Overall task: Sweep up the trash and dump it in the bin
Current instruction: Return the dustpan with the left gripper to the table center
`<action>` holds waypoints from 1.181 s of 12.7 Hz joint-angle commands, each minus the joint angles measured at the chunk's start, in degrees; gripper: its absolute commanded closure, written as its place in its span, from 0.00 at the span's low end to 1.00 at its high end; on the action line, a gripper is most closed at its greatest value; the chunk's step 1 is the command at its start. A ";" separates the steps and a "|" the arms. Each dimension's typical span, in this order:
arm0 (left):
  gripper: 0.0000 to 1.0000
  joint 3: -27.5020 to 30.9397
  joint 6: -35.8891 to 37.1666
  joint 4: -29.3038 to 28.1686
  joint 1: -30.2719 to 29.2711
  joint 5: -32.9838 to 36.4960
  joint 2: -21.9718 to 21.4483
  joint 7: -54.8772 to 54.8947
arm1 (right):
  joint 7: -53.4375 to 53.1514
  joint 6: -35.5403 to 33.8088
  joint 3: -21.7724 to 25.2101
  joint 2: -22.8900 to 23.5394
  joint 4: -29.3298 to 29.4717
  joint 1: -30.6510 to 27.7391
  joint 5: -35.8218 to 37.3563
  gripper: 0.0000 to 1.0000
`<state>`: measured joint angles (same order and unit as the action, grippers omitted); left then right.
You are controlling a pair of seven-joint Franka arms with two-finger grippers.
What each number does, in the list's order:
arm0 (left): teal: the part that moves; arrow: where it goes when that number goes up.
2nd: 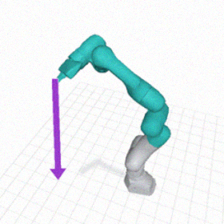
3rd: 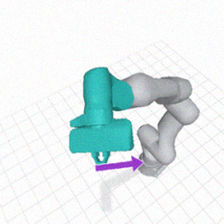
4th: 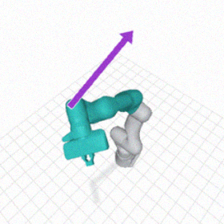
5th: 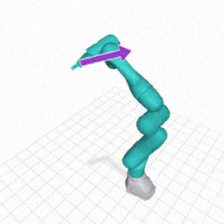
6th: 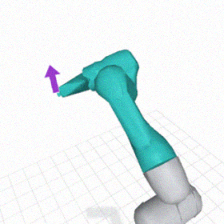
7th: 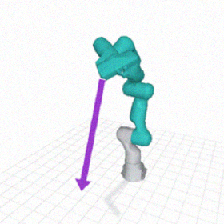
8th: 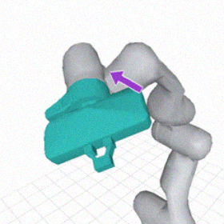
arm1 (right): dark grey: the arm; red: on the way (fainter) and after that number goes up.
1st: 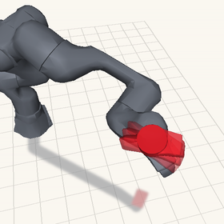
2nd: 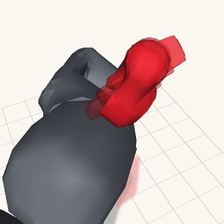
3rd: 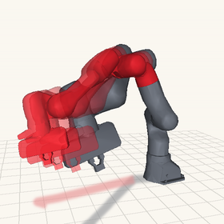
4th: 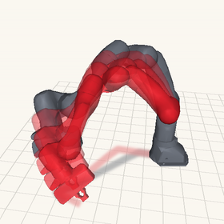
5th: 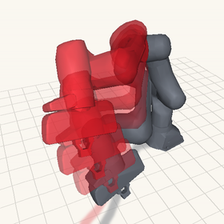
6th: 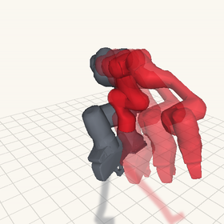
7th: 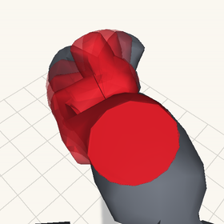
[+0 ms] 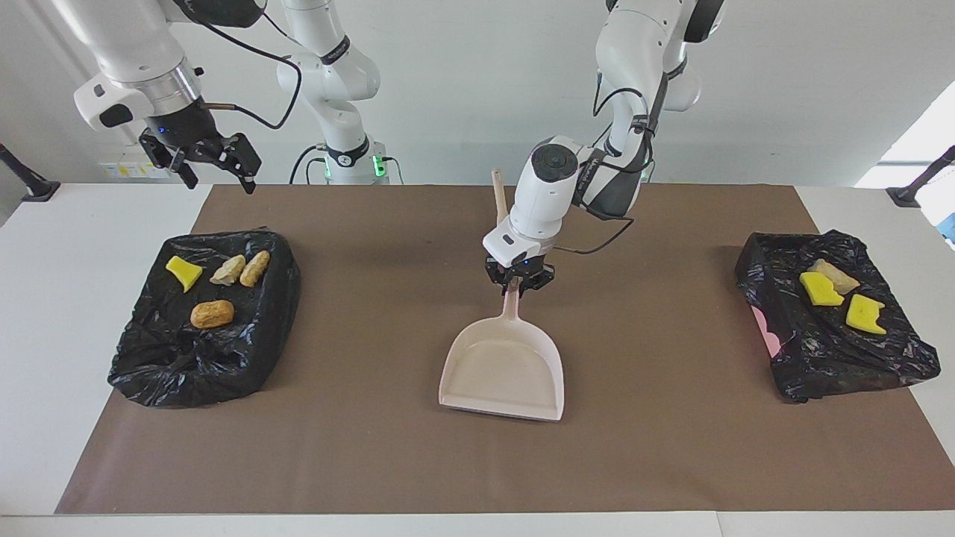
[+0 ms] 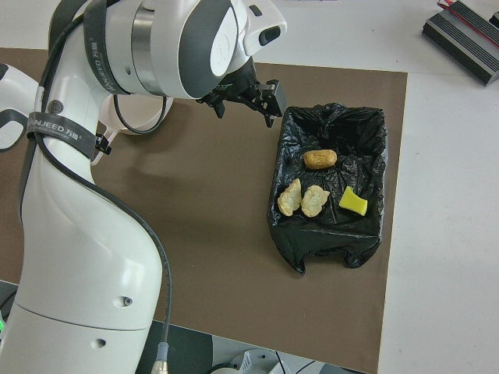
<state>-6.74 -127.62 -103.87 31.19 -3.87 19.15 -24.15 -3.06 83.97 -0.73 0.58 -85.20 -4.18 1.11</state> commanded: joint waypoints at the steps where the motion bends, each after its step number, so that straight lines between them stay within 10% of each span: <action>1: 1.00 1.12 -3.67 -2.39 1.69 -1.05 0.01 -1.51 | -0.28 -0.56 -0.41 -0.14 0.12 -0.48 -0.85 0.00; 5: 0.92 1.11 -3.77 -2.92 2.30 -1.05 0.01 -5.54 | -0.28 -0.73 -0.50 -0.14 0.12 -0.39 -0.85 0.00; 6: 0.73 1.11 -3.86 -3.09 2.30 -1.05 0.10 -6.95 | -0.28 -0.82 -0.50 -0.14 0.12 -0.39 -0.93 0.00; 7: 0.19 1.20 -3.77 -3.01 2.04 -1.05 0.10 -7.05 | -0.20 -0.82 -0.50 -0.14 0.12 -0.39 -0.93 0.00; 8: 0.00 1.29 -3.16 -3.01 1.51 -1.05 -0.08 -6.44 | -0.20 -0.73 -0.50 -0.14 0.12 -0.39 -0.85 0.00; 15: 0.00 1.73 13.42 -2.57 -13.15 -0.44 -9.56 1.45 | -0.28 -0.65 -0.50 -0.14 0.12 -0.48 -0.85 0.00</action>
<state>-4.76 -119.08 -105.07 21.83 -3.99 12.86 -26.38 -3.06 83.89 -0.87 0.58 -85.20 -4.14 1.11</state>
